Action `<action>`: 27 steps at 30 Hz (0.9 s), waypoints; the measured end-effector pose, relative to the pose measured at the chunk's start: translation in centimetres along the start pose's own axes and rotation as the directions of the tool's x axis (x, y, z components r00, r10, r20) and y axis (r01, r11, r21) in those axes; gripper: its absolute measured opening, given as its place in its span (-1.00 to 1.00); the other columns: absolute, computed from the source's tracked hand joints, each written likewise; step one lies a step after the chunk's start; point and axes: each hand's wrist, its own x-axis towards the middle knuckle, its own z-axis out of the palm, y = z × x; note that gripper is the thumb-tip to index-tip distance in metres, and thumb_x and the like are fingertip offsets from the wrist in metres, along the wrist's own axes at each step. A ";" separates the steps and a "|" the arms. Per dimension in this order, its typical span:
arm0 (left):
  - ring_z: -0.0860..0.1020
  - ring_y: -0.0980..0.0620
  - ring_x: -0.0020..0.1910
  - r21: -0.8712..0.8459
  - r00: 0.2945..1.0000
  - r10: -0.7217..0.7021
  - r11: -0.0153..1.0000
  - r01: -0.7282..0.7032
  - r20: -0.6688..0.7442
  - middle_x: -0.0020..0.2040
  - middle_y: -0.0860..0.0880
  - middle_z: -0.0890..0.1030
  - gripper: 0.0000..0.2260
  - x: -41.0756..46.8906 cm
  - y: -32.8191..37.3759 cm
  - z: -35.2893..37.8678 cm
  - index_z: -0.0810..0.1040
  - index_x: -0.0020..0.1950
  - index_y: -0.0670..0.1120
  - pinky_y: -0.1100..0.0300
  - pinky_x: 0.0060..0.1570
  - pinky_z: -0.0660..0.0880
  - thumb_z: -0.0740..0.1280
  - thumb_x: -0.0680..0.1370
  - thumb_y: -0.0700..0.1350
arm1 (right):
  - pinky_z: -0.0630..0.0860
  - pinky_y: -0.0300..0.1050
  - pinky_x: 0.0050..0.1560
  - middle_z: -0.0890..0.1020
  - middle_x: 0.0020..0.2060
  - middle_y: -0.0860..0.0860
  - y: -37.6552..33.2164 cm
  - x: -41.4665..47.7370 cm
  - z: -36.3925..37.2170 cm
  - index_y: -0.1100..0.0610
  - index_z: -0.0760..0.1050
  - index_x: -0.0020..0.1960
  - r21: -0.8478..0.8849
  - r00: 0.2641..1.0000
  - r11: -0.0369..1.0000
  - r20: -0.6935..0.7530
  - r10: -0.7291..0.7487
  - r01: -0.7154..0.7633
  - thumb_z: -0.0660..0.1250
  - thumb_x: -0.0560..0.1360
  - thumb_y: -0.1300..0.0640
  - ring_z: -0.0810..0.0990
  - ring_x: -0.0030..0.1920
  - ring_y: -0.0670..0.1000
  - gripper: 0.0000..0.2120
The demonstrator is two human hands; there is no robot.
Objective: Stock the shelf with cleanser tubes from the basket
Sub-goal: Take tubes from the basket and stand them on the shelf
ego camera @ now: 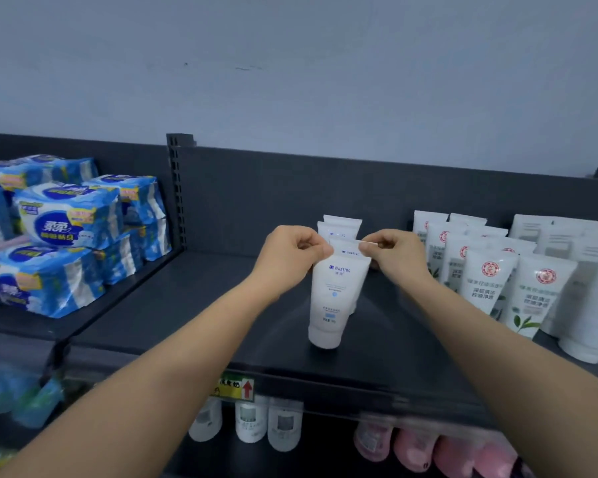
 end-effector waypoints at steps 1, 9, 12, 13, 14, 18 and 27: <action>0.62 0.00 -0.24 0.005 1.000 -0.001 1.000 0.001 -0.008 -0.25 -0.03 0.68 -0.90 0.2 -0.2 0.2 0.64 -0.26 -0.07 -0.12 0.00 0.60 0.43 0.47 -0.16 | 0.62 0.19 -0.03 0.61 -0.36 -0.01 0.2 0.3 0.1 -0.02 0.62 -0.28 0.006 1.000 1.000 -0.002 0.008 -0.008 0.47 0.42 0.18 0.58 -0.28 0.00 -0.85; 0.53 0.07 -0.28 0.017 0.997 0.010 1.000 -0.008 -0.080 -0.19 -0.10 0.67 -0.88 1.4 -1.6 1.5 0.63 -0.25 -0.07 -0.01 -0.09 0.57 0.40 0.50 -0.16 | 0.61 0.17 -0.03 0.60 -0.35 0.03 1.2 1.9 0.6 -0.01 0.62 -0.26 0.019 1.000 1.000 -0.011 -0.019 0.019 0.46 0.42 0.19 0.54 -0.29 0.01 -0.87; 0.50 0.06 -0.30 0.016 0.995 0.020 1.000 -0.019 -0.096 -0.20 -0.16 0.66 -0.89 1.7 -1.7 2.2 0.63 -0.23 -0.11 -0.02 -0.14 0.55 0.40 0.49 -0.15 | 0.61 0.18 -0.02 0.62 -0.32 0.07 1.4 2.3 0.4 0.00 0.64 -0.24 0.005 1.000 1.000 0.001 -0.023 0.023 0.46 0.42 0.16 0.57 -0.26 0.02 -0.91; 0.49 0.05 -0.30 0.016 0.994 0.024 1.000 -0.022 -0.107 -0.20 -0.18 0.65 -0.89 1.7 -1.8 2.4 0.63 -0.23 -0.12 -0.02 -0.15 0.54 0.41 0.49 -0.14 | 0.61 0.18 -0.02 0.63 -0.30 0.08 1.4 2.4 0.4 0.01 0.64 -0.22 0.001 1.000 1.000 0.011 -0.023 0.023 0.46 0.42 0.15 0.58 -0.25 0.03 -0.93; 0.49 0.05 -0.31 0.017 0.992 0.025 1.000 -0.023 -0.121 -0.20 -0.19 0.64 -0.88 1.8 -1.9 2.6 0.62 -0.23 -0.12 -0.03 -0.16 0.53 0.41 0.49 -0.14 | 0.61 0.18 -0.03 0.63 -0.29 0.08 1.4 2.5 0.5 0.01 0.65 -0.21 -0.005 0.999 1.000 0.021 -0.026 0.026 0.46 0.42 0.14 0.58 -0.25 0.02 -0.94; 0.48 0.06 -0.31 0.056 0.988 0.039 0.998 -0.031 -0.151 -0.22 -0.16 0.63 -0.89 1.7 -1.9 3.2 0.62 -0.22 -0.11 -0.03 -0.15 0.53 0.40 0.50 -0.15 | 0.60 0.15 0.00 0.58 -0.33 -0.01 1.5 2.7 0.5 0.03 0.65 -0.15 -0.023 0.998 0.999 0.043 -0.036 0.037 0.45 0.43 0.14 0.56 -0.24 -0.02 -0.98; 0.48 0.09 -0.34 0.145 0.981 0.070 0.988 -0.044 -0.181 -0.30 -0.03 0.53 -0.89 0.5 -2.0 3.6 0.60 0.03 0.00 0.23 -0.30 0.45 0.40 0.51 -0.06 | 0.47 -0.12 0.04 0.63 -0.07 -0.03 0.8 1.7 -0.3 0.09 0.57 0.15 -0.104 0.994 0.991 0.077 -0.072 0.079 0.30 0.55 0.03 0.56 -0.04 -0.03 -0.77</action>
